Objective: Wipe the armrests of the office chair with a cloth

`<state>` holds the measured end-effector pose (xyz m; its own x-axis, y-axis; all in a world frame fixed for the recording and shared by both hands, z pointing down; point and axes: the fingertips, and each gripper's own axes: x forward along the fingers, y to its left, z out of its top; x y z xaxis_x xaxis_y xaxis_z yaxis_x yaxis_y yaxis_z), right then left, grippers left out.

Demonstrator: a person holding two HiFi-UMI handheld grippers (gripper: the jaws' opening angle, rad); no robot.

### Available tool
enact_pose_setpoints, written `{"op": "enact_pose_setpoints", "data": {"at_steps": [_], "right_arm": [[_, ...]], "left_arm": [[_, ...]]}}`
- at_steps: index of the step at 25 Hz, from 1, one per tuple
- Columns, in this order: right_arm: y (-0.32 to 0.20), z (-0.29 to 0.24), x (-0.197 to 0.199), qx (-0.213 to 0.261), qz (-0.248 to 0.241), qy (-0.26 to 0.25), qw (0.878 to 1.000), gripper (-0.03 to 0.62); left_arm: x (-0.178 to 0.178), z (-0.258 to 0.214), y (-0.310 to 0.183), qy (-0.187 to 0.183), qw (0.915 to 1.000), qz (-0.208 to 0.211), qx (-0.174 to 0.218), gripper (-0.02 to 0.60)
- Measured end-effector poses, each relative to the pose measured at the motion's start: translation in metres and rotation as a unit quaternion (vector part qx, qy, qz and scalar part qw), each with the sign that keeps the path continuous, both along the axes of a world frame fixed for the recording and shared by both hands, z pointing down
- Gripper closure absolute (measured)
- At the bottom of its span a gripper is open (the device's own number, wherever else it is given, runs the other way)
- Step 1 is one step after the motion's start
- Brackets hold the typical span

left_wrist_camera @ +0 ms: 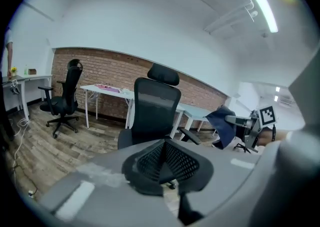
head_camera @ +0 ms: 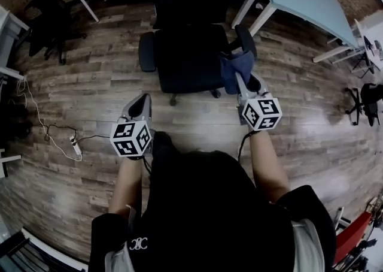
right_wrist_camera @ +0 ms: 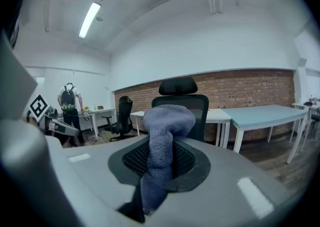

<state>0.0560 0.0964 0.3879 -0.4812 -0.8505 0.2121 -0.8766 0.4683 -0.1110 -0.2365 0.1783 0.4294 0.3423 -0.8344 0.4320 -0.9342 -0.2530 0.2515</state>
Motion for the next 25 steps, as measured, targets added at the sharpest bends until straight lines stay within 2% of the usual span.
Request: {"op": "enact_pose_setpoints", "data": {"at_steps": [3, 8, 15, 20, 25], "right_arm": [[0.030, 0.006, 0.036, -0.012, -0.005, -0.030, 0.999, 0.516], [0.075, 0.014, 0.080, -0.017, -0.016, -0.035, 0.999, 0.516], [0.119, 0.020, 0.104, -0.015, -0.009, -0.053, 0.998, 0.516], [0.152, 0.023, 0.105, -0.019, -0.004, -0.058, 0.998, 0.516], [0.189, 0.009, 0.093, 0.001, -0.010, -0.054, 0.998, 0.516]], "left_arm": [[0.042, 0.005, 0.035, -0.009, 0.9999, 0.001, -0.014, 0.575], [0.085, -0.003, 0.083, -0.037, 0.9991, 0.002, -0.022, 0.575], [0.108, -0.002, 0.116, -0.040, 0.9985, 0.014, -0.034, 0.575], [0.123, -0.011, 0.145, -0.047, 0.9980, 0.038, -0.019, 0.575], [0.110, -0.012, 0.193, -0.048, 0.9982, 0.033, -0.014, 0.575]]}}
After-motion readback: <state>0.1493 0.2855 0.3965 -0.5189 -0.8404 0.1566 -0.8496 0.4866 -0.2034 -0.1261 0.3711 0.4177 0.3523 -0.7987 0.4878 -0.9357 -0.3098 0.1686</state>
